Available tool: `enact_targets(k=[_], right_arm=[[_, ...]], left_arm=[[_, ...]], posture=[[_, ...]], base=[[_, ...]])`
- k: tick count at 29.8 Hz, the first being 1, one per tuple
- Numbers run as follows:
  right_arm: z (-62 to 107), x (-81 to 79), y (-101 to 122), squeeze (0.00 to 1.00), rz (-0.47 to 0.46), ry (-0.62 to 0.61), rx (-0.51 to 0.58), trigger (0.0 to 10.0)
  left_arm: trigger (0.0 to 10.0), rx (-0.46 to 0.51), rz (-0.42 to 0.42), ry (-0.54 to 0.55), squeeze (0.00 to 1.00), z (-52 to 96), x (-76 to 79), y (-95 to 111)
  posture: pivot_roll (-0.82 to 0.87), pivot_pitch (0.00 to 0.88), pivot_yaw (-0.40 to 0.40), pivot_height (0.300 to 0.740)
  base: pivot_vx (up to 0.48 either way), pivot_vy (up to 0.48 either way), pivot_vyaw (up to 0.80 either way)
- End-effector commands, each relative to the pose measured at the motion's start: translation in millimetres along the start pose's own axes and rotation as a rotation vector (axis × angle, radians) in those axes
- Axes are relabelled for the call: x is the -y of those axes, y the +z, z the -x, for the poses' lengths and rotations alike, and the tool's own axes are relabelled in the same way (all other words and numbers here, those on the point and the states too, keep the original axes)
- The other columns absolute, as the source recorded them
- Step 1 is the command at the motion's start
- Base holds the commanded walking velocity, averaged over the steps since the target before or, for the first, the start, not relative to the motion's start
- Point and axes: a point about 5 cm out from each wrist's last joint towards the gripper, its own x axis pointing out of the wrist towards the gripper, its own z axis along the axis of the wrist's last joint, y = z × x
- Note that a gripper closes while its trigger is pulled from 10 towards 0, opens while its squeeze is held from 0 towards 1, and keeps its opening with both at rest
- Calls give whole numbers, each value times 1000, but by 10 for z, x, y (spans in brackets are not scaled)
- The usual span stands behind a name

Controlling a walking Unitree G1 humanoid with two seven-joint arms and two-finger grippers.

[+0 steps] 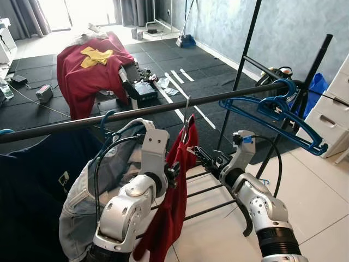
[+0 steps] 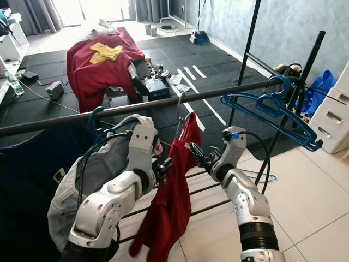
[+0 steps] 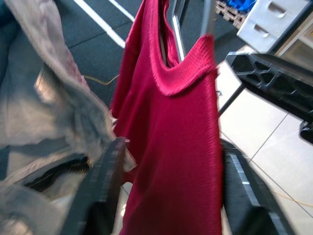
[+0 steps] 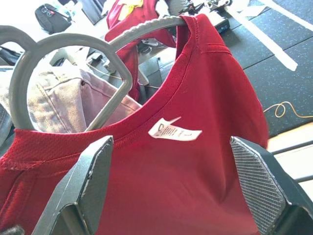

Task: Hang hanger

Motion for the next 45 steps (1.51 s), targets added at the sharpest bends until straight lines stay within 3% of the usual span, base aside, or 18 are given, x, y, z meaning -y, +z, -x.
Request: enact_targets(k=[1,5,6,7,10,11,12,13,14,18,19,24,25,28,29,31,39,45], right_arm=[[11,16,-42,0,-13,-8,-16,10000],[8,14,-42,0,-14,-10,-16,10000],[5,14,-41,0,-16,-10,-16,10000],[3,13,-41,0,-17,-10,-18,10000],[1,13,-40,0,-18,-9,-18,10000],[-1,14,-41,0,-19,-8,-20,10000],[-1,14,-41,0,-19,-8,-20,10000],[-3,15,-42,0,-22,-6,-22,10000],[-3,15,-42,0,-22,-6,-22,10000],[-7,18,-44,0,-27,-3,-27,10000],[-7,19,-46,0,-29,0,-31,10000],[-4,25,-48,0,-31,1,-35,10000],[-4,25,-48,0,-31,1,-35,10000],[2,34,-48,0,-30,-1,-37,10000],[2,34,-48,0,-30,-1,-37,10000],[5,41,-49,0,-29,0,-41,10000],[4,42,-50,0,-29,2,-45,10000],[4,40,-60,0,-31,5,-48,10000]], left_arm=[[10000,-114,113,-53,1000,63,219,-357],[10000,-125,121,-66,1000,61,234,-353],[10000,-84,107,-130,1000,79,274,-279],[10000,-12,81,-204,863,132,265,-148],[10000,39,59,-256,863,177,260,-57],[10000,84,19,-290,239,250,164,39],[10000,84,19,-290,239,250,164,39],[10000,132,-59,-368,0,420,-20,128],[10000,132,-59,-368,0,420,-20,128],[10000,151,-176,-499,0,797,-328,218],[10000,158,-202,-564,0,1004,-446,245],[10000,272,-242,-538,0,1275,-700,408],[10000,272,-242,-538,0,1275,-700,408],[10000,309,-226,-253,0,1181,-998,514],[10000,309,-226,-253,0,1181,-998,514],[10000,217,-215,-70,0,1117,-1203,382],[10000,115,-225,-58,0,1109,-1214,197],[10000,-29,-200,35,0,912,-1115,-105]], posture=[[-65,87,-4,740],[-67,87,-4,740],[-67,87,-6,740],[-65,87,-8,740],[-65,87,-8,740],[-69,88,-6,740],[-69,88,-6,740],[-65,87,-10,740],[-65,87,-10,740],[-59,88,-13,740],[-60,88,-10,740],[-66,89,-11,740],[-66,89,-11,740],[-65,91,-13,740],[-65,91,-13,740],[-61,92,-15,740],[-58,93,-16,740],[-58,91,-9,740]], base=[[0,0,0],[0,0,0],[0,0,0],[0,0,0],[0,0,0],[0,0,0],[0,0,0],[0,0,0],[0,0,0],[0,0,0],[0,0,0],[0,0,0],[0,0,0],[0,0,0],[0,0,0],[0,0,0],[0,0,0],[0,0,0]])
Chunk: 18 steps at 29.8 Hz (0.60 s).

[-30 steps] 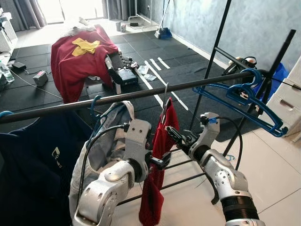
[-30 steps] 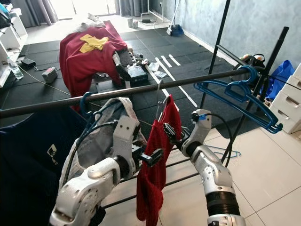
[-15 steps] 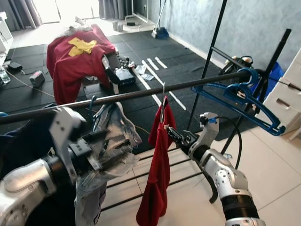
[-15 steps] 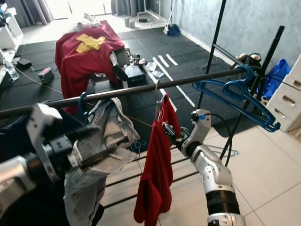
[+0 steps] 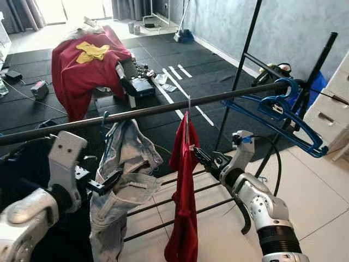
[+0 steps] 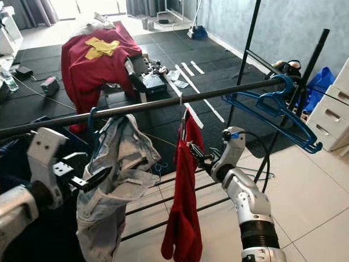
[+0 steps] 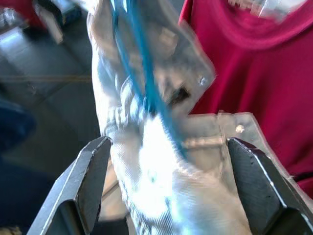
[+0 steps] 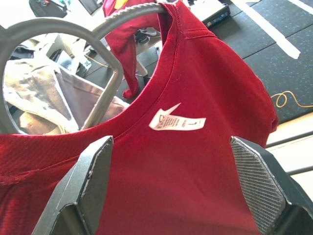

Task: Hang hanger

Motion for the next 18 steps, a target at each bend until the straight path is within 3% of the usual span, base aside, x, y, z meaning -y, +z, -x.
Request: enact_targets(k=[1,2,3,4,6,7,12,18], right_arm=[[7,18,-50,0,-19,-5,-18,10000],[6,17,-51,0,-20,-5,-18,10000],[6,17,-51,0,-20,-5,-18,10000],[5,17,-51,0,-21,-5,-17,10000],[5,17,-51,0,-21,-5,-17,10000],[3,16,-50,0,-23,-4,-17,10000],[-2,12,-48,0,-27,-4,-15,10000],[-3,15,-45,0,-30,-6,-13,10000]], left_arm=[[10000,-76,10,45,0,-86,53,-133],[4235,-66,10,68,0,-125,72,-121],[4235,-66,10,68,0,-125,72,-121],[392,-50,1,94,0,-146,69,-95],[392,-50,1,94,0,-146,69,-95],[0,-38,-71,172,0,-163,-5,-51],[0,-34,-153,228,0,-161,-89,-10],[0,6,-147,240,0,-123,-135,106]], posture=[[-59,89,-8,740],[-58,87,-9,740],[-58,87,-9,740],[-57,86,-8,740],[-57,86,-8,740],[-54,85,-9,740],[-57,85,-7,740],[-58,87,-9,740]], base=[[0,0,0],[0,0,0],[0,0,0],[0,0,0],[0,0,0],[0,0,0],[0,0,0],[0,0,0]])
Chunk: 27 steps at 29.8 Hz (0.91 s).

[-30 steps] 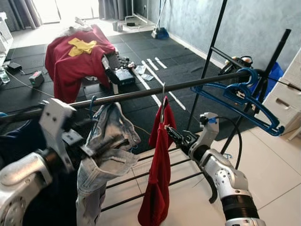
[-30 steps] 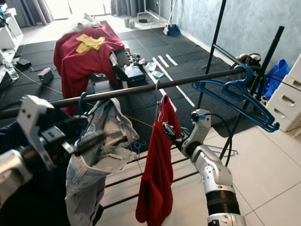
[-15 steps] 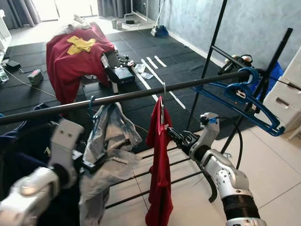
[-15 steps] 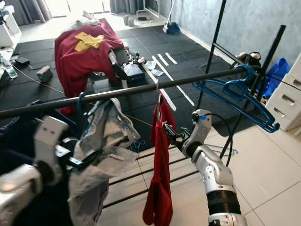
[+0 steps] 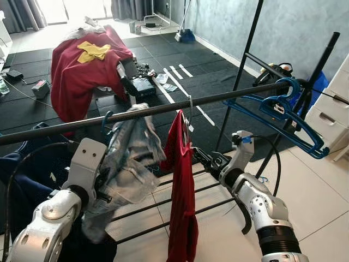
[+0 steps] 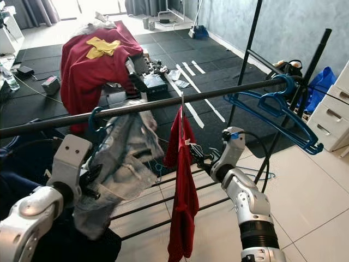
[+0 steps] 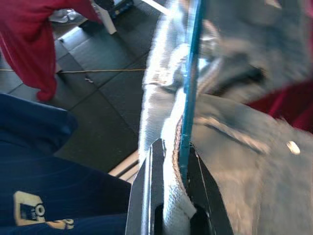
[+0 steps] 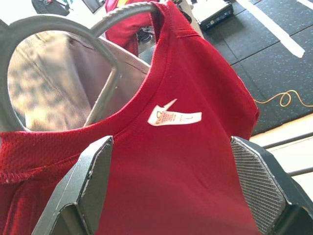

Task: Hang hanger

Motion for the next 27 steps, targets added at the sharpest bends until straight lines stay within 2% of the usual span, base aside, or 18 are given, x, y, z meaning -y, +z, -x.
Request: enact_targets(k=[1,3,4,6,7,9,10,11,13,14,15,17,18,19,20,23,25,27], right_arm=[[3,26,-38,0,-25,-10,-13,10000],[2,27,-37,0,-25,-10,-13,10000],[2,27,-37,0,-25,-10,-13,10000],[1,28,-35,0,-27,-9,-15,10000],[1,28,-35,0,-27,-9,-15,10000],[1,28,-36,0,-28,-8,-16,10000],[1,28,-36,0,-28,-8,-16,10000],[1,29,-36,0,-29,-8,-17,10000],[1,29,-36,0,-29,-8,-17,10000],[2,29,-34,0,-29,-8,-17,10000],[2,29,-34,0,-29,-8,-17,10000],[7,33,-33,0,-30,-9,-18,10000],[10,35,-34,0,-31,-9,-19,10000],[10,35,-34,0,-31,-9,-19,10000],[12,36,-34,0,-32,-9,-19,10000],[16,43,-32,0,-33,-10,-21,10000],[16,46,-32,0,-34,-10,-23,10000],[17,48,-32,0,-34,-9,-26,10000]], left_arm=[[0,24,-11,11,0,18,-50,69],[0,35,-3,19,0,65,-161,113],[0,35,-3,19,0,65,-161,113],[0,77,30,13,0,162,-353,197],[0,77,30,13,0,162,-353,197],[0,129,27,5,0,304,-584,289],[0,129,27,5,0,304,-584,289],[0,142,14,9,0,372,-687,318],[0,142,14,9,0,372,-687,318],[0,148,-1,8,0,459,-799,340],[0,148,-1,8,0,459,-799,340],[0,75,-73,-72,0,684,-919,228],[392,35,-114,-134,0,796,-919,157],[392,35,-114,-134,0,796,-919,157],[392,8,-139,-177,0,863,-907,113],[0,14,-119,-233,0,963,-875,100],[0,21,-104,-266,0,1005,-850,104],[314,17,-77,-348,0,1084,-769,79]], posture=[[-58,87,-9,740],[-57,87,-10,740],[-57,87,-10,740],[-55,89,-13,740],[-55,89,-13,740],[-54,90,-15,740],[-54,90,-15,740],[-54,90,-15,740],[-54,90,-15,740],[-56,92,-16,740],[-56,92,-16,740],[-58,95,-15,740],[-58,96,-16,740],[-58,96,-16,740],[-58,96,-16,740],[-57,98,-21,740],[-57,98,-21,740],[-60,99,-22,740]], base=[[0,0,0],[0,0,0],[0,0,0],[0,0,0],[0,0,0],[0,0,0],[0,0,0],[0,0,0],[0,0,0],[0,0,0],[0,0,0],[0,0,0],[0,0,0],[0,0,0],[0,0,0],[0,0,0],[0,0,0],[0,0,0]])
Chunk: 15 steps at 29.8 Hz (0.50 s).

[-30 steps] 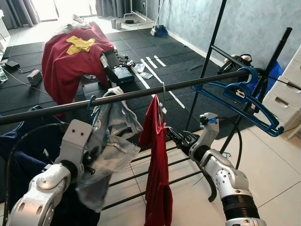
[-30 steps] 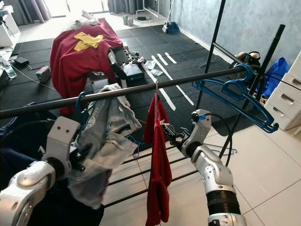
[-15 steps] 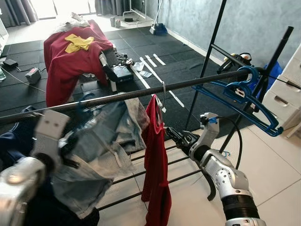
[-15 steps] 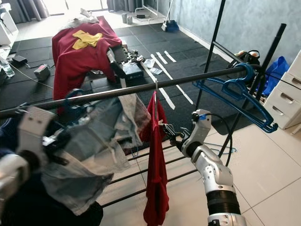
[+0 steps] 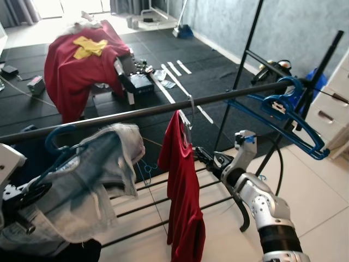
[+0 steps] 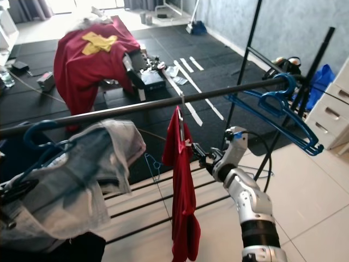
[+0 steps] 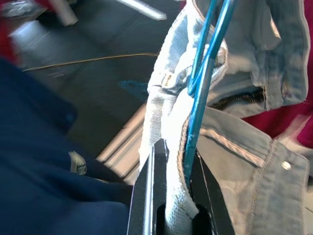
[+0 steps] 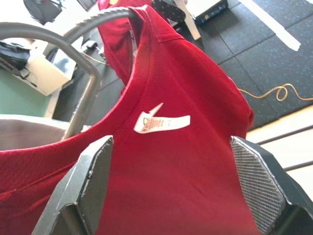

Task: Hang hanger

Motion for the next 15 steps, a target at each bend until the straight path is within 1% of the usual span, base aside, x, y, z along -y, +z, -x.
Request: enact_targets(k=[1,2,3,4,5,6,8,9,10,13,14,15], right_arm=[[10,21,-48,0,-13,-3,-24,10000],[11,22,-47,0,-12,-3,-24,10000],[11,22,-47,0,-12,-3,-24,10000],[11,23,-46,0,-11,-3,-25,10000],[10,26,-42,0,-12,0,-27,10000],[10,26,-42,0,-12,0,-27,10000],[9,28,-40,0,-14,2,-28,10000],[9,28,-40,0,-14,2,-28,10000],[7,28,-37,0,-13,6,-30,10000],[4,28,-35,0,-12,9,-31,10000],[2,23,-32,0,-11,16,-33,10000],[2,23,-32,0,-11,16,-33,10000]], left_arm=[[3059,21,2,-135,0,70,164,45],[3059,12,15,-194,0,92,239,25],[3059,12,15,-194,0,92,239,25],[3882,7,22,-229,0,105,283,15],[10000,62,47,-331,0,135,423,38],[10000,62,47,-331,0,135,423,38],[10000,144,79,-381,0,157,494,82],[10000,144,79,-381,0,157,494,82],[10000,179,89,-391,0,151,513,103],[10000,197,95,-398,0,151,523,114],[10000,224,114,-409,0,144,540,120],[10000,224,114,-409,0,144,540,120]], posture=[[-59,100,-23,740],[-59,100,-23,740],[-59,100,-23,740],[-59,100,-23,740],[-56,100,-23,740],[-56,100,-23,740],[-56,100,-23,740],[-56,100,-23,740],[-56,99,-27,740],[-54,99,-27,740],[-54,98,-27,740],[-54,98,-27,740]], base=[[0,0,0],[0,0,0],[0,0,0],[0,0,0],[0,0,0],[0,0,0],[0,0,0],[0,0,0],[-266,0,0],[-266,0,0],[-412,0,0],[-412,0,0]])
